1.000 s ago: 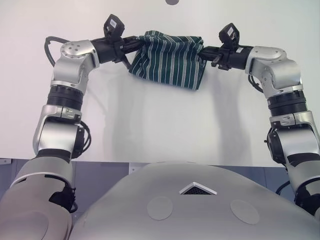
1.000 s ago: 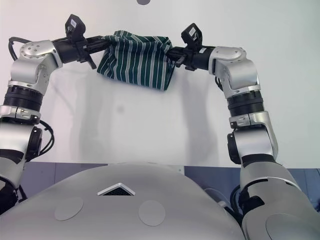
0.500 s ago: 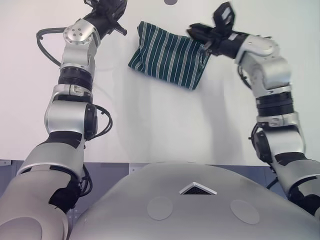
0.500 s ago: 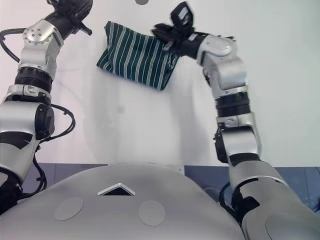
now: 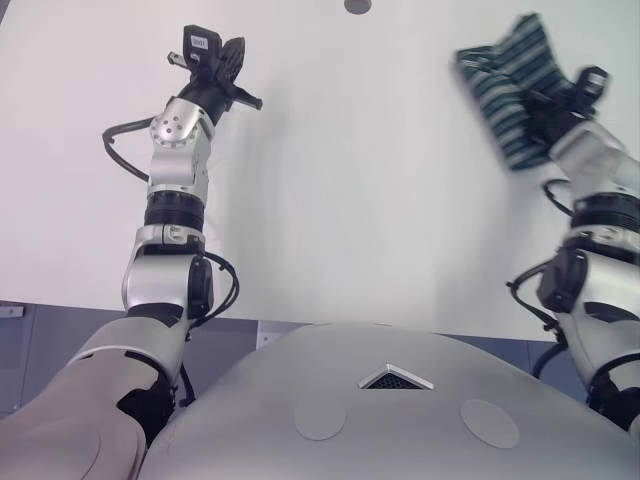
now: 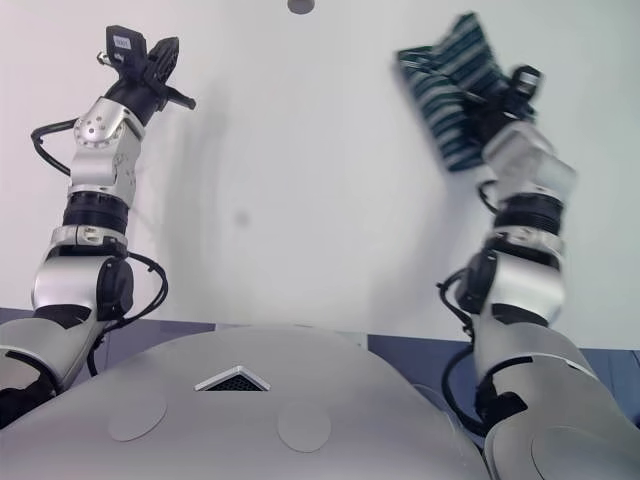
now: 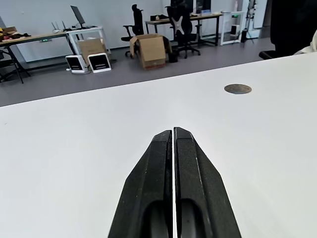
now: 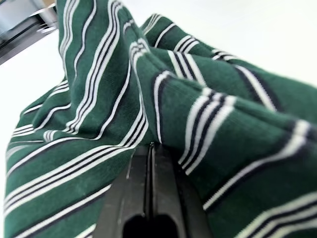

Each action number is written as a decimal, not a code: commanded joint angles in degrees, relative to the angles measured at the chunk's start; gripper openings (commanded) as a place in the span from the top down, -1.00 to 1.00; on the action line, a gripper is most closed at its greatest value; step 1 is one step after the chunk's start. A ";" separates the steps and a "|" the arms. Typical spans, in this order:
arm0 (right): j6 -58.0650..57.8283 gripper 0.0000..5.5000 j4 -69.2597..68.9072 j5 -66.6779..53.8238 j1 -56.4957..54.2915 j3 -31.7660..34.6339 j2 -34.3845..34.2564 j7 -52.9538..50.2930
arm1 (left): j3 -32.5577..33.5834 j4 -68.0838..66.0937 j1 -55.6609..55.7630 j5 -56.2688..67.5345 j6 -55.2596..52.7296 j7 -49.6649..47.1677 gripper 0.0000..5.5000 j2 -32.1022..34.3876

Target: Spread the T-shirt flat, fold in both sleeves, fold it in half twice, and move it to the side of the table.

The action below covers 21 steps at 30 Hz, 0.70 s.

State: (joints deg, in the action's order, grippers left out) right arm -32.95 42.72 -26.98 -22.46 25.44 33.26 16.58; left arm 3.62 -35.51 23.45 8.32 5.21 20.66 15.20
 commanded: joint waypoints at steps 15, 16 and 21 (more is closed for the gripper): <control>17.25 1.00 -38.65 22.97 6.04 -16.81 -13.59 -20.86 | 1.97 11.30 -3.06 2.98 -12.25 -8.16 0.97 -8.70; 17.33 1.00 -39.37 23.41 6.29 -17.36 -14.31 -21.02 | 2.21 11.32 -2.88 3.21 -12.24 -8.08 0.97 -8.81; 17.51 1.00 -41.19 25.93 7.97 -19.84 -18.34 -21.99 | 2.78 11.79 -3.51 1.46 -11.90 -9.26 0.97 -7.18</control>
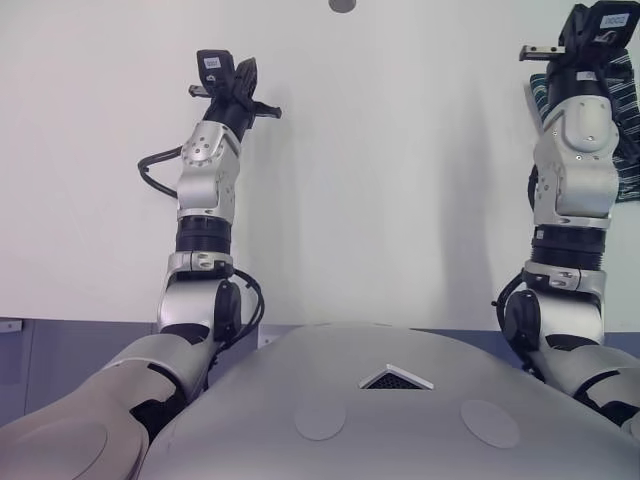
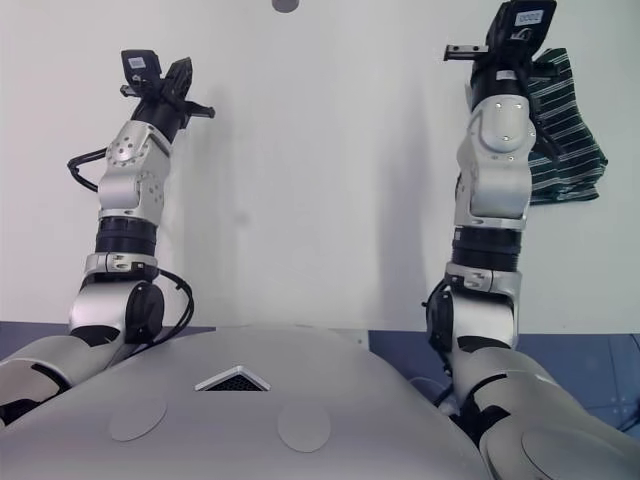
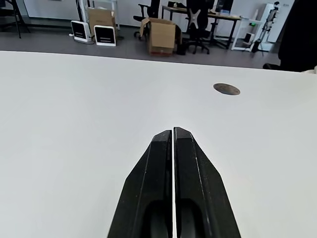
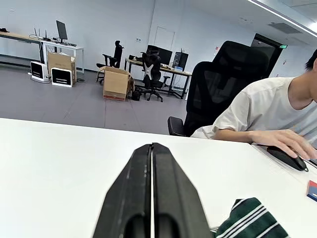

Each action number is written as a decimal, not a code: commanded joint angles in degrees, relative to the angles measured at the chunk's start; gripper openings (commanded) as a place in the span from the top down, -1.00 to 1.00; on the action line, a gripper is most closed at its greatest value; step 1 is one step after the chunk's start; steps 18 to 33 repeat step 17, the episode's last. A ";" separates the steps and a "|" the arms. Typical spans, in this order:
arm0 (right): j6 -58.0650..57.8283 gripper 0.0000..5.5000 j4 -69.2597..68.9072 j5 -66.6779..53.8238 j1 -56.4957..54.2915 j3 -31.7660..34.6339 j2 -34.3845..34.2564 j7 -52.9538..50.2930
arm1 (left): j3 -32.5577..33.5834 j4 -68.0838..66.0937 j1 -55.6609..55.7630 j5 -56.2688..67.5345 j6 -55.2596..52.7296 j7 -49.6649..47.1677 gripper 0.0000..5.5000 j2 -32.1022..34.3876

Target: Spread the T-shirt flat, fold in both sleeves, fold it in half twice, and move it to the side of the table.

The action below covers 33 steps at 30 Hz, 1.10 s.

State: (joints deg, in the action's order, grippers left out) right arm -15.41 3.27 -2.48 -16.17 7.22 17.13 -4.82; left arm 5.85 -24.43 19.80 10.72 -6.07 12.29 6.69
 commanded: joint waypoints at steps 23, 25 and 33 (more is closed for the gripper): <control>4.60 1.00 5.08 4.28 0.41 -2.32 -7.04 -1.61 | -0.45 -5.20 5.41 -2.48 -3.63 -2.77 0.97 -0.61; 4.60 1.00 5.08 4.28 0.41 -2.32 -7.04 -1.61 | -0.45 -5.20 5.41 -2.48 -3.63 -2.77 0.97 -0.61; 4.60 1.00 5.08 4.28 0.41 -2.32 -7.04 -1.61 | -0.45 -5.20 5.41 -2.48 -3.63 -2.77 0.97 -0.61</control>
